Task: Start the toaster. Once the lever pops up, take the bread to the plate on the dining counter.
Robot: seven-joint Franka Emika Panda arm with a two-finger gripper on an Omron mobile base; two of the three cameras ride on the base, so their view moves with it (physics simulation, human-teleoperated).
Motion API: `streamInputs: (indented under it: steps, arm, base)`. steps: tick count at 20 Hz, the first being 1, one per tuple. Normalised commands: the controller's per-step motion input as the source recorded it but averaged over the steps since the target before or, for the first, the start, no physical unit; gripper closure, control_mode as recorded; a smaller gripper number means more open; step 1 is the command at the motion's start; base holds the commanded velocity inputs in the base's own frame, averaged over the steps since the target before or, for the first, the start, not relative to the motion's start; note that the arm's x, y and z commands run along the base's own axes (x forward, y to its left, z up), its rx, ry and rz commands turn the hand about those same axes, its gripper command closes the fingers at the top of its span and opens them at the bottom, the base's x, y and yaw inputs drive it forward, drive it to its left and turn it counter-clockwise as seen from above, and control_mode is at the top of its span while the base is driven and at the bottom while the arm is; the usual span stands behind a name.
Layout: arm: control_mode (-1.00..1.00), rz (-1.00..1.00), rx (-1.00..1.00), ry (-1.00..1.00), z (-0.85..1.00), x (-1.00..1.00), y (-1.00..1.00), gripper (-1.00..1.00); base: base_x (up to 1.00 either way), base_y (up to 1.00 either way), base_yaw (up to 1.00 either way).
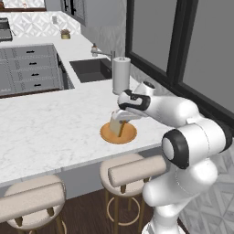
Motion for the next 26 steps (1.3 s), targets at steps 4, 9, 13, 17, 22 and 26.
streamInputs:
  steps: [4, 9, 13, 17, 22, 26]
  arm:
    - [-1.0, 0.0, 0.0, 0.0, -0.22, 0.43, 0.0, 1.0]
    - [-1.0, 0.0, 0.0, 0.0, -0.41, 0.3, 0.0, 1.0]
    - [-1.0, 0.0, 0.0, 0.0, -0.31, 0.27, 0.0, 1.0]
    - [-1.0, 0.0, 0.0, 0.0, -0.29, 0.27, 0.0, 1.0]
    - [-1.0, 0.0, 0.0, 0.0, -0.4, 0.18, 0.0, 1.0]
    - [-1.0, 0.0, 0.0, 0.0, -0.11, 0.05, -0.03, -1.0]
  base:
    - [0.0, 0.0, 0.0]
    - [0.0, 0.0, 0.0]
    - [0.0, 0.0, 0.0]
    - [0.0, 0.0, 0.0]
    - [0.0, 0.0, 0.0]
    - [0.0, 0.0, 0.0]
